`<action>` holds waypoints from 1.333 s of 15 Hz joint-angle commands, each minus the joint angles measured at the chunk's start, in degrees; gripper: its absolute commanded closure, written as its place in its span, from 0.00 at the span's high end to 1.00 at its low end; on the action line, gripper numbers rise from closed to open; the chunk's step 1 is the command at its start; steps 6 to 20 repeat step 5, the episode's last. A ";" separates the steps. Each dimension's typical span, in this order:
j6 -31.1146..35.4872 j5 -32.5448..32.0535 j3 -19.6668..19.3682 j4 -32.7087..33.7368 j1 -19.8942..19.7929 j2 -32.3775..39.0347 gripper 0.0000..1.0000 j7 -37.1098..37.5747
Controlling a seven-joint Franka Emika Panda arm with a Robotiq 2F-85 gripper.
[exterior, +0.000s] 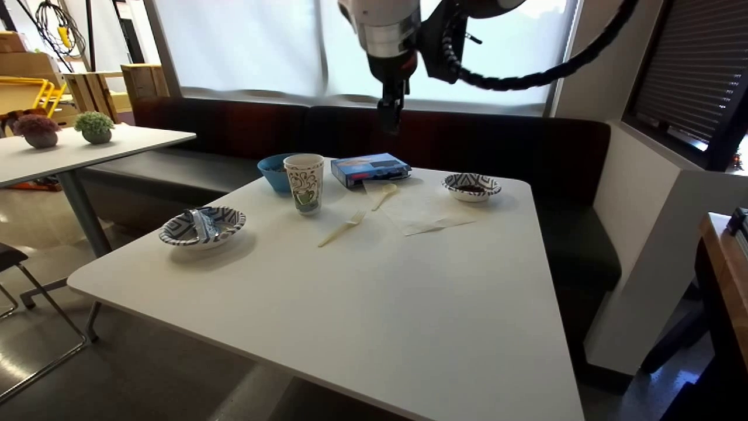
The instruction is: Remove the spoon from the cup
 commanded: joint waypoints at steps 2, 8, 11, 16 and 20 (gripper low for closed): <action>8.15 -4.01 -1.87 -5.81 -2.05 -5.41 1.00 1.58; 10.37 -5.20 -2.09 -9.85 -3.29 -9.26 1.00 2.07; 10.37 -5.20 -2.09 -9.85 -3.29 -9.26 1.00 2.07; 10.37 -5.20 -2.09 -9.85 -3.29 -9.26 1.00 2.07; 10.37 -5.20 -2.09 -9.85 -3.29 -9.26 1.00 2.07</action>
